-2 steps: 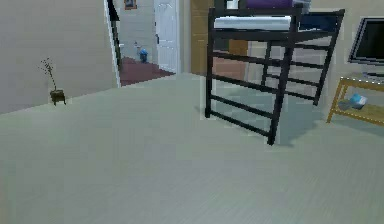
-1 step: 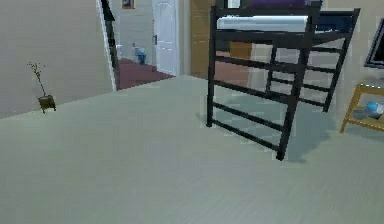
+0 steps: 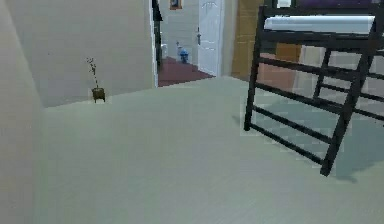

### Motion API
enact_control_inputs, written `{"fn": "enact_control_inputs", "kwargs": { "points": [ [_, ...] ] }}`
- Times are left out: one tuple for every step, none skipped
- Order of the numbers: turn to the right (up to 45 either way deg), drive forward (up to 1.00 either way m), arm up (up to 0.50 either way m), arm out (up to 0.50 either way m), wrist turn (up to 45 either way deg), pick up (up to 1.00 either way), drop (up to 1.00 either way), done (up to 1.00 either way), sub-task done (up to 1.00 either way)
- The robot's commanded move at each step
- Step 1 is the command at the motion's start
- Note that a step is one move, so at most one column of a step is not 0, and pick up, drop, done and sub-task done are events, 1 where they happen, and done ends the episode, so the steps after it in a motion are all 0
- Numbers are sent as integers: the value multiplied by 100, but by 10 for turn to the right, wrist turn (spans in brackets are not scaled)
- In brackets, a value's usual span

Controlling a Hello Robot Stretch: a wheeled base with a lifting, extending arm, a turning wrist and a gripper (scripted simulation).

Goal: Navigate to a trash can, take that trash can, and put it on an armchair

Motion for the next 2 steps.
{"fn": "enact_control_inputs", "kwargs": {
  "points": [
    [0,100,0,0,0,0,0,0,0],
    [0,100,0,0,0,0,0,0,0]
  ]
}}
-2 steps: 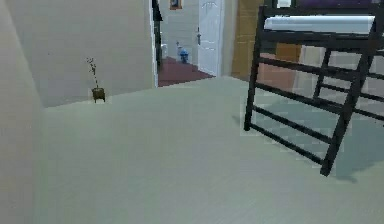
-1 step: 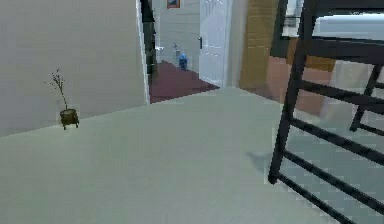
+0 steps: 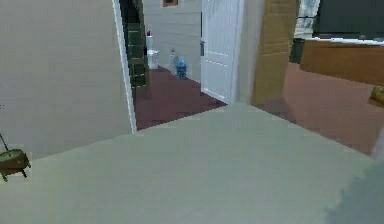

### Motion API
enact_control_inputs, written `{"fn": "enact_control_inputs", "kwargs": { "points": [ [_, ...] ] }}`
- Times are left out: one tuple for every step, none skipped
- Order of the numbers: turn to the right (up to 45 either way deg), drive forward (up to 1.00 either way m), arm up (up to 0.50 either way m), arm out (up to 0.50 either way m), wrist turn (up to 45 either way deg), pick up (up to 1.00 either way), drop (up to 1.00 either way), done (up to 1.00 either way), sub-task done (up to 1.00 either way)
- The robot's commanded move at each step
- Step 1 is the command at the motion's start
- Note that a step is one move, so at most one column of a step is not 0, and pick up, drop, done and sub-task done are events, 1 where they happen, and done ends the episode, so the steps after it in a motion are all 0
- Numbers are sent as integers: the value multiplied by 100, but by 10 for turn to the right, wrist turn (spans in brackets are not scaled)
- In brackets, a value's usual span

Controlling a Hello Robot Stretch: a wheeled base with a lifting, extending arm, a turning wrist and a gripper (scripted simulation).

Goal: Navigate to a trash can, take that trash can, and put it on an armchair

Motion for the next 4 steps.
{"fn": "enact_control_inputs", "kwargs": {
  "points": [
    [-30,0,0,0,0,0,0,0,0],
    [30,0,0,0,0,0,0,0,0],
    [0,100,0,0,0,0,0,0,0],
    [0,100,0,0,0,0,0,0,0]
  ]
}}
